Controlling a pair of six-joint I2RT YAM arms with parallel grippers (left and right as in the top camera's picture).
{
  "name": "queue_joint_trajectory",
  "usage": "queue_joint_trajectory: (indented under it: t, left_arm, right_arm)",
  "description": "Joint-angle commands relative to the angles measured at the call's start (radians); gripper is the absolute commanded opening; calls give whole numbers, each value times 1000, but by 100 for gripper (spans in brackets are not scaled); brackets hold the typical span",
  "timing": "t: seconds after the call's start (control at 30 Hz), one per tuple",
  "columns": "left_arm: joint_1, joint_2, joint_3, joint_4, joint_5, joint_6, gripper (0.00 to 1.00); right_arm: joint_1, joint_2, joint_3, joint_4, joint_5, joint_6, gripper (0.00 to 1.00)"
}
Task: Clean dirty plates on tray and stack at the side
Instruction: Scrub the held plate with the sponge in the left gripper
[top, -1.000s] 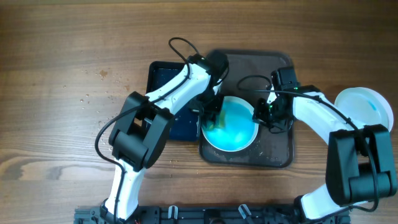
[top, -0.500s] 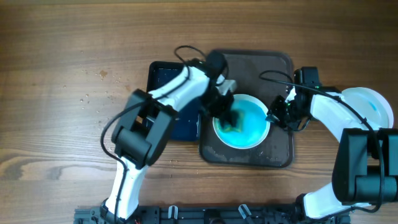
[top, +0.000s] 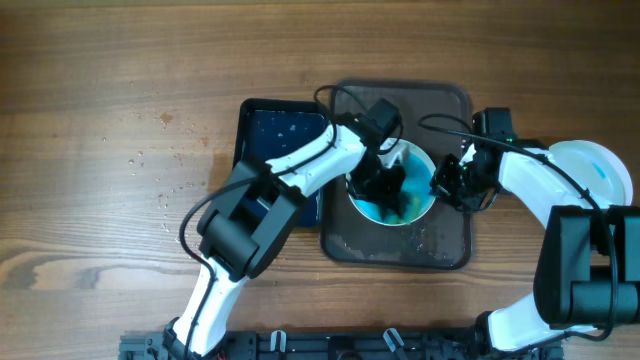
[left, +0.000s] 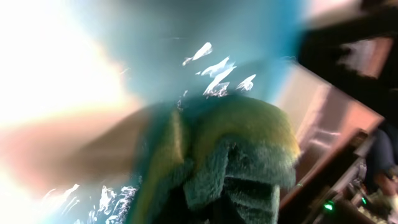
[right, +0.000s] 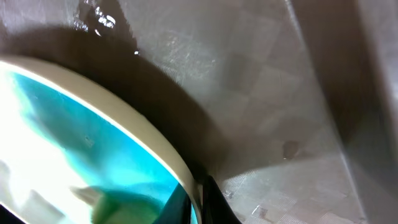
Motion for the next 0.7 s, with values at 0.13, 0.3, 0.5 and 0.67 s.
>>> queue_joint_trajectory:
  t: [0.13,0.3,0.5,0.67]
  left_arm:
    - [83,20,-32,-214,-845,-171,4]
    - [116,-10,-28,-225,-943,-277,4]
    - [118,-19,-28,-44,-381,-136,4]
    - [117,-19,-28,148,-85,-122,8]
  right_arm:
    - [-14,44,-21,13,128,-94,4]
    - [-12,44,-21,-2,169,-163,4]
    - [42,44,-21,50,170,-314,4]
    - [153,44,-21,105,177,-385,4]
